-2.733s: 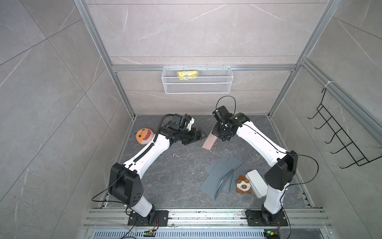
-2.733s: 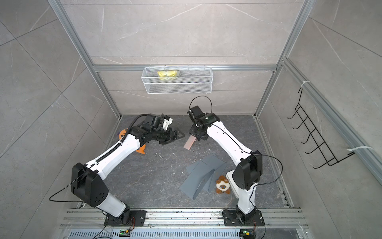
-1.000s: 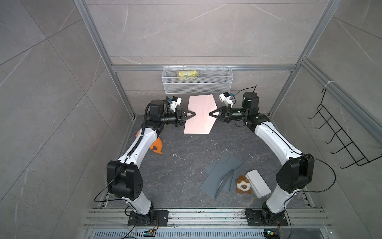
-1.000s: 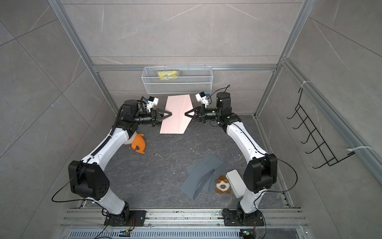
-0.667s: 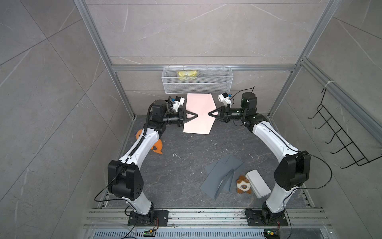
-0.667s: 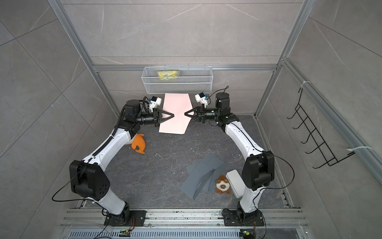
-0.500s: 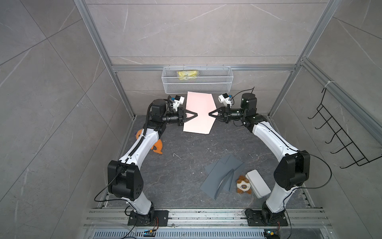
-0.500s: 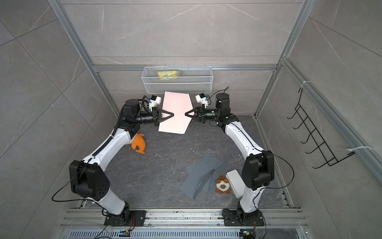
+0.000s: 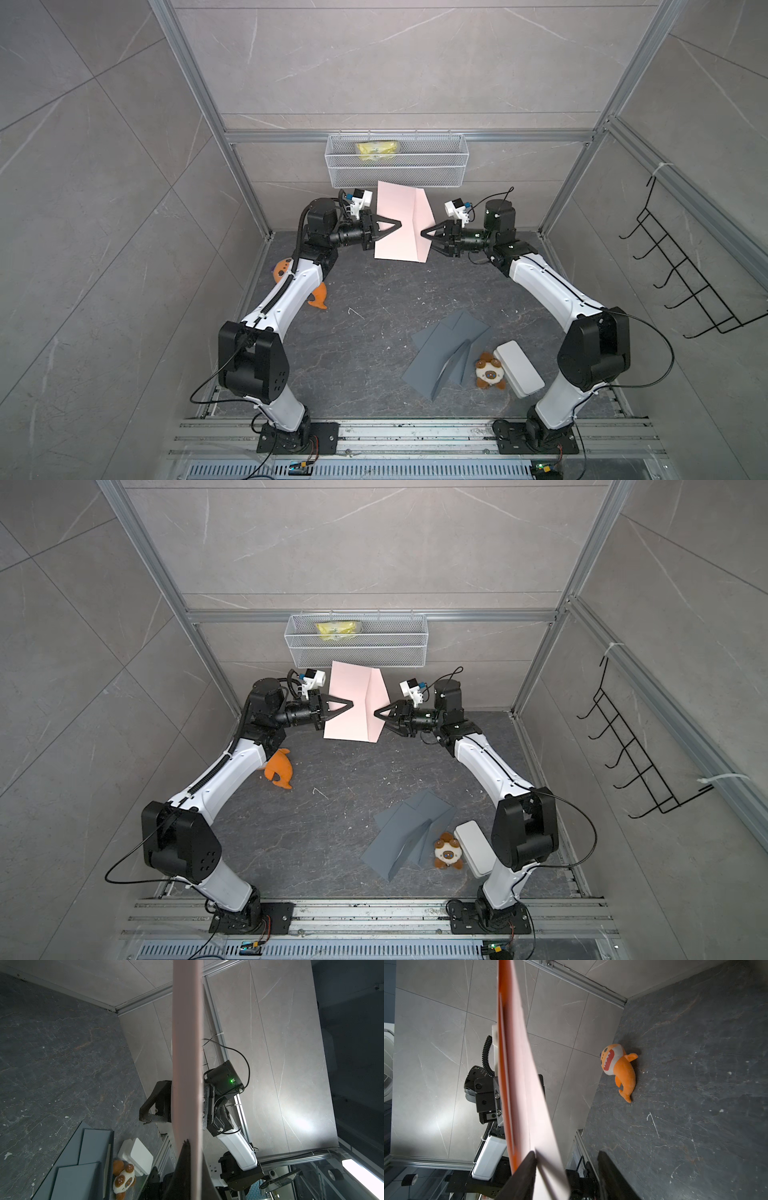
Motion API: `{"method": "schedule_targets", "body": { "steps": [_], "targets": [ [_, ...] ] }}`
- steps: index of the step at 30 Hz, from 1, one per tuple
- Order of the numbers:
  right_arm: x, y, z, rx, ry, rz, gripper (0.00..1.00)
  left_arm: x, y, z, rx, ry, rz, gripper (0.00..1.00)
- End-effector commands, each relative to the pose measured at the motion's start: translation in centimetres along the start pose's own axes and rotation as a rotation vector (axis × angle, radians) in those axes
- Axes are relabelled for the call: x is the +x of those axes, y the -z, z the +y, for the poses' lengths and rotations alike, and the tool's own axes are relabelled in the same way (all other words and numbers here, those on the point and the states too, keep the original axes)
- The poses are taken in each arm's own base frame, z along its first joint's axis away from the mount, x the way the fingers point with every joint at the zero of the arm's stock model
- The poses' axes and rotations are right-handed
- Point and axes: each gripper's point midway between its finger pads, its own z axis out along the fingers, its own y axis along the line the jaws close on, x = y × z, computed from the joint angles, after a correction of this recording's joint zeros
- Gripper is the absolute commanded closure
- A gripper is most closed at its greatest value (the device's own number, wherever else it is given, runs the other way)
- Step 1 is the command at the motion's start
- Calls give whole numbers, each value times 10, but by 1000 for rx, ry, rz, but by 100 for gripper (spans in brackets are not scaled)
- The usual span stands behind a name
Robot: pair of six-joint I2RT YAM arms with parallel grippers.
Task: Take the letter paper out of the envelope
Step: Pick up the envelope from the center of the board.
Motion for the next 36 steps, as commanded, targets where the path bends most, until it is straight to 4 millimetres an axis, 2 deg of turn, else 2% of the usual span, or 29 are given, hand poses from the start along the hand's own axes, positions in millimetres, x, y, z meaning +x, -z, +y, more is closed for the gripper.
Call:
{"method": "schedule_targets", "body": {
  "steps": [1, 9, 20, 29, 36],
  "targets": [
    [-3, 0, 21, -76, 4, -55, 49, -3, 3, -32, 53, -73, -30, 100],
    [18, -16, 28, -92, -6, -52, 48, -7, 1, -35, 54, -73, -50, 100],
    [28, -17, 49, -174, -34, -69, 52, -7, 2, -31, 36, -71, -57, 100],
    [28, -17, 60, -208, -48, -79, 70, -6, 2, -28, 28, -68, -56, 100],
    [29, -17, 64, -214, -54, -85, 79, -5, 3, -25, 17, -68, -60, 100]
  ]
}}
